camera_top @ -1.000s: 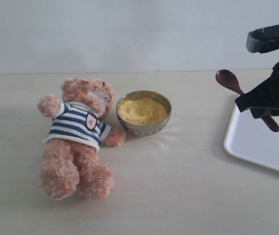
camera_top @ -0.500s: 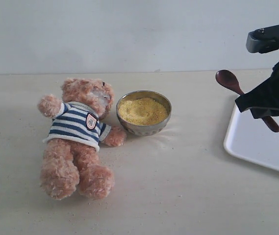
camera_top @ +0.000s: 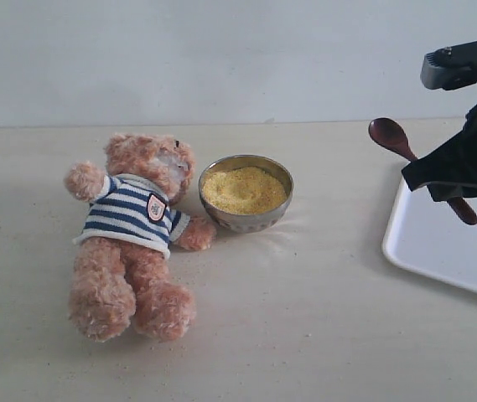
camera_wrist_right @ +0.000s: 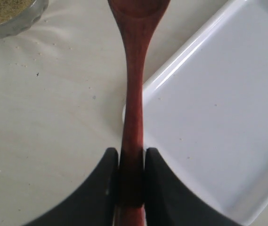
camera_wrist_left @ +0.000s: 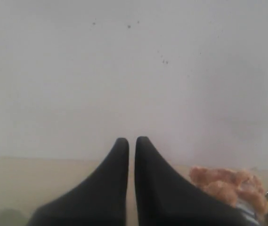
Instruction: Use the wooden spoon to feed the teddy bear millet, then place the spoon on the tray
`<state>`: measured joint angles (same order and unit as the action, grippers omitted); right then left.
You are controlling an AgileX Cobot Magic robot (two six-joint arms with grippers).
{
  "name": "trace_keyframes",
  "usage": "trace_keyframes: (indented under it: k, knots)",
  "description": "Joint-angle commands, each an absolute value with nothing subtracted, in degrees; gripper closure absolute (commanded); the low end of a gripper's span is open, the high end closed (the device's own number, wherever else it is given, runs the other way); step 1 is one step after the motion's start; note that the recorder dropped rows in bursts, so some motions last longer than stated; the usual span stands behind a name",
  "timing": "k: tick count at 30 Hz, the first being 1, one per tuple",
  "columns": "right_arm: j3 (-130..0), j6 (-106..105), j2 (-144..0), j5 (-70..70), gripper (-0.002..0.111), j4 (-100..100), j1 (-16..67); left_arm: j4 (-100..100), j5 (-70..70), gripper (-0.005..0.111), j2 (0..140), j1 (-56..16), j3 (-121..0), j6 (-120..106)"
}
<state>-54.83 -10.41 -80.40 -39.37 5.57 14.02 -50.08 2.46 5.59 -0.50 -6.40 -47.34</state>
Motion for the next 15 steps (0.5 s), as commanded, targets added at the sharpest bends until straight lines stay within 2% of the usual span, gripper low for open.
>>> trace_keyframes:
  k: [1,15]
  knots:
    - [-54.66,-11.03,-79.84,-39.41,0.108,5.73,13.81,-50.08,5.70,0.102,5.46,-0.63,-0.56,-50.03]
    - [-54.66,-10.97,-79.84,-40.18,0.108,5.58,13.81,-50.08,3.38,0.102,5.46,-0.63,0.00,-57.50]
